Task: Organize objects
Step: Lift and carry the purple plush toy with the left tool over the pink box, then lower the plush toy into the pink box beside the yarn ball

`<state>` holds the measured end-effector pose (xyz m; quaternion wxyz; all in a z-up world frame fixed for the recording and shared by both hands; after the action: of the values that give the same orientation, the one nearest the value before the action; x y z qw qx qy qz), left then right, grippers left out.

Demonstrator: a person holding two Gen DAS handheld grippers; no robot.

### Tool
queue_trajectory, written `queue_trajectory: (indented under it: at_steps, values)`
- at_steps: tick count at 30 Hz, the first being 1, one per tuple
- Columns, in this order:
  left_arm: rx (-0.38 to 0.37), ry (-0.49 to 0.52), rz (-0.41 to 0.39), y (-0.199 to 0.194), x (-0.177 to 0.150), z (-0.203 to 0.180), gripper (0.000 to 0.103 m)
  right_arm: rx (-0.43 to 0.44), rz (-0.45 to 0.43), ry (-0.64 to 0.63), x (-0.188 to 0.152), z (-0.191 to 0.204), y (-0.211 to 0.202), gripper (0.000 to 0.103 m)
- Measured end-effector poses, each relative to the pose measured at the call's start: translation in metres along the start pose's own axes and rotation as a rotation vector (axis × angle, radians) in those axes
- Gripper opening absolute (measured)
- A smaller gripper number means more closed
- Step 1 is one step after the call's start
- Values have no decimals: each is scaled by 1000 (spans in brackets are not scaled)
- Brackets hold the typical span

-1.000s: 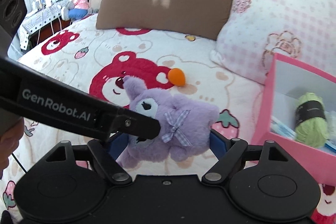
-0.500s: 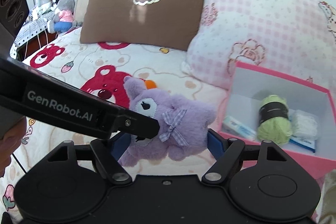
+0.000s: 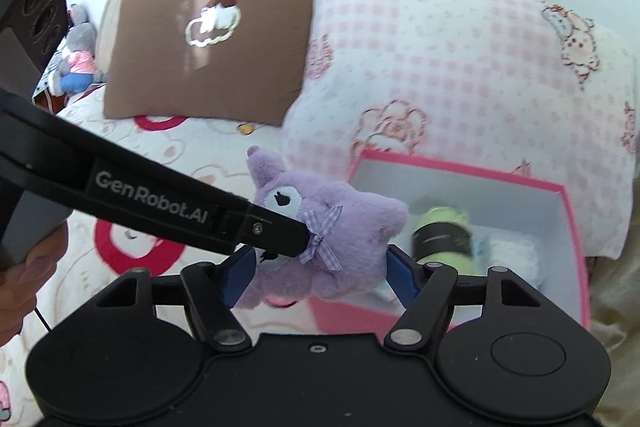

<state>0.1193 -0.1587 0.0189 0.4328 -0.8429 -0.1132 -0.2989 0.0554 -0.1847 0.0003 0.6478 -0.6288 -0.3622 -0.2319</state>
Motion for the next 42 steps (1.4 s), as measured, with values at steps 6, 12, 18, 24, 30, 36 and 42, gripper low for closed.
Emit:
queue_trajectory:
  at_steps: [6,12,18,24,30,36,42]
  values:
    - [16,12,37,36,31,-5,36,-31,6,11,5,-23,30,67]
    - [48,45,69,76,51,-9,35,-26,36,60,8,-49,65,64]
    - [76,19,113,117,58,2,36,-14,82,86,6,-68,100,58]
    - [108,6,172,148,62,9,36,-10,128,98,2,-81,125,54]
    - [148,-3,203,164,62,13,36,11,159,122,1,-92,139,50]
    - [184,19,215,171,61,14,36,-3,172,105,0,-93,148,44]
    - [201,-2,228,177,58,19,36,-22,183,66,-2,-90,157,41]
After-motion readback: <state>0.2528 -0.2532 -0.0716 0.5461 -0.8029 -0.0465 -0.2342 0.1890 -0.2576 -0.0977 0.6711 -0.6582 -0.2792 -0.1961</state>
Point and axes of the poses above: each gripper's, at about its wrist camera, not at the fingertips, and y roughly the way its jaws point, z to its left, x to its top, the point moved 2 cm from there along y, roughly the way its jaws point, and after that the axes turned 4 degrees about -x, right-handed, at the moved point
